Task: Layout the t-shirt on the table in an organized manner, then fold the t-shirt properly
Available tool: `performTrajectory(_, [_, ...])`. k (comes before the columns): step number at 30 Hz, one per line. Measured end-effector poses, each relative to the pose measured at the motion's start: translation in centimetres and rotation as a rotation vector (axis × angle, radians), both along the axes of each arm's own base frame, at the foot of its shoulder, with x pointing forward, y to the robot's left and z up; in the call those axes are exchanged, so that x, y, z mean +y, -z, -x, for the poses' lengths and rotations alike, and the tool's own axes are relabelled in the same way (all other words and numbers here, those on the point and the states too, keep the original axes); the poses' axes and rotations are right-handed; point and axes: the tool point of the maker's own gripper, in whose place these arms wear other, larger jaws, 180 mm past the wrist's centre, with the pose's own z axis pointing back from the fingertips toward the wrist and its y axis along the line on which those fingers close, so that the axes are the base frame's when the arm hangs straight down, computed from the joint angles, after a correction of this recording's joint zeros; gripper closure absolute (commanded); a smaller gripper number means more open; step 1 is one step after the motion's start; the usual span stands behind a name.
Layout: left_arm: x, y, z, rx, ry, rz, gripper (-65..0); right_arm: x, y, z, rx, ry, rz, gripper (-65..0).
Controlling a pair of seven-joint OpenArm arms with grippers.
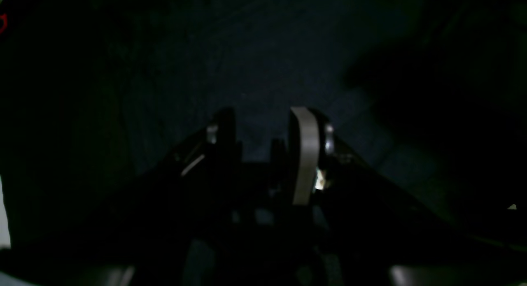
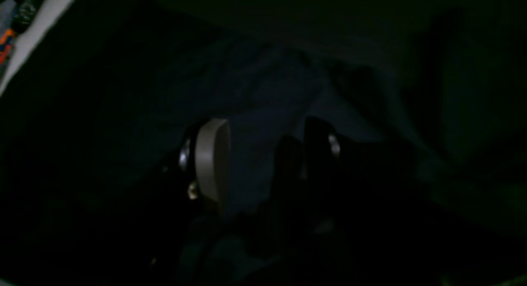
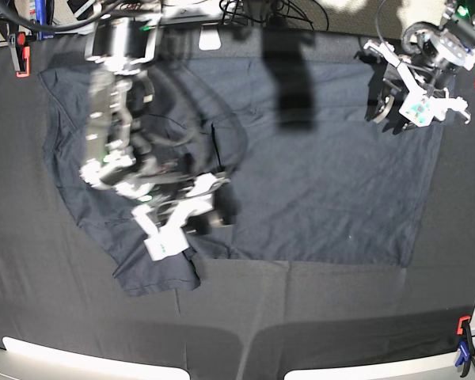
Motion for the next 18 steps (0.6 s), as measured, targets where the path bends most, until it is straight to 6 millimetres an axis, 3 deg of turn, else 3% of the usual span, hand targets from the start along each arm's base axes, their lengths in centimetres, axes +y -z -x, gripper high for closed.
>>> performTrajectory(5, [0.0,0.0,0.0,0.000,0.000,0.000,-19.9,-5.1,1.1,-1.0,0.044,0.085,0.138,-28.8])
performTrajectory(8, [0.0,0.0,0.0,-0.001,0.001,-0.002,-19.9,-6.8,2.5,-2.1,0.110,0.110,0.152,-28.8])
performTrajectory(11, [0.0,0.0,0.0,0.001,0.001,-0.002,-19.9,-7.4,4.4,-2.9,0.217,0.110,0.152,-28.8])
performTrajectory(18, [0.0,0.0,0.1,0.001,0.000,0.000,-19.9,-7.3,5.5,-5.0,0.340,0.095,0.126,-28.8])
